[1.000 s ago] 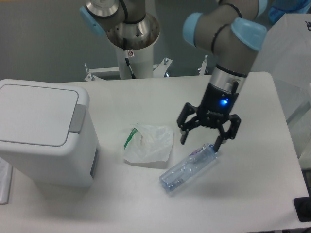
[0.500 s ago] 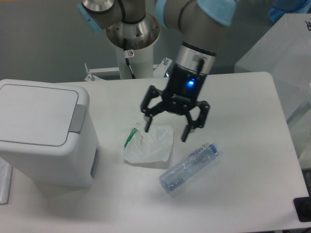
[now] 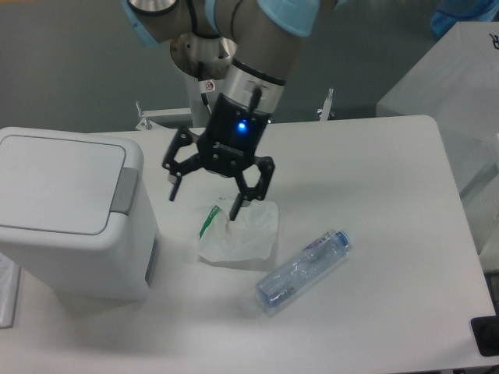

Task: Open the trash can
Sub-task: 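Carry the gripper over the bag to the trash can lid's edge, then push the gripper against the lid edge to flip the lid open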

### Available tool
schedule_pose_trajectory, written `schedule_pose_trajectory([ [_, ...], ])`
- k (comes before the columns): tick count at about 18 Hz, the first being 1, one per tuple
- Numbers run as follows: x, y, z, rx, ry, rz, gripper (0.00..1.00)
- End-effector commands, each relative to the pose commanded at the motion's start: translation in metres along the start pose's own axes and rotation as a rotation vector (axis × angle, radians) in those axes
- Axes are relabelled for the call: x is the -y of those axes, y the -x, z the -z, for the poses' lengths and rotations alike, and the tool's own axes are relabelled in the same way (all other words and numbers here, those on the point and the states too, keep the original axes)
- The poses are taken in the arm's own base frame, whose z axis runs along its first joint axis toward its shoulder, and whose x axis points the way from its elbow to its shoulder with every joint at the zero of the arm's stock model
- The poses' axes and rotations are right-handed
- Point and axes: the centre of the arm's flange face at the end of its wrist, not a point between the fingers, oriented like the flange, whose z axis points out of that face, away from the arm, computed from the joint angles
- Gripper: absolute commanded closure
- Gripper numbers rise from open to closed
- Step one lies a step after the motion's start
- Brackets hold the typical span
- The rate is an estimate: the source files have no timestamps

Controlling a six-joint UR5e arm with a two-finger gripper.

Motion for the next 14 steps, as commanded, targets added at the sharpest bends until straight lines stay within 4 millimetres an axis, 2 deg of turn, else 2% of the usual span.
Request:
schedule_pose_trajectory([
  [3, -0.003, -0.014, -0.01, -0.019, 0.018, -0.015, 0.0],
  [8, -0.009, -0.024, -0.019, -0.033, 0.035, 0.006, 0.0],
  [14, -0.012, -0.021, -0.024, -0.034, 0.043, 0.007, 0.0],
])
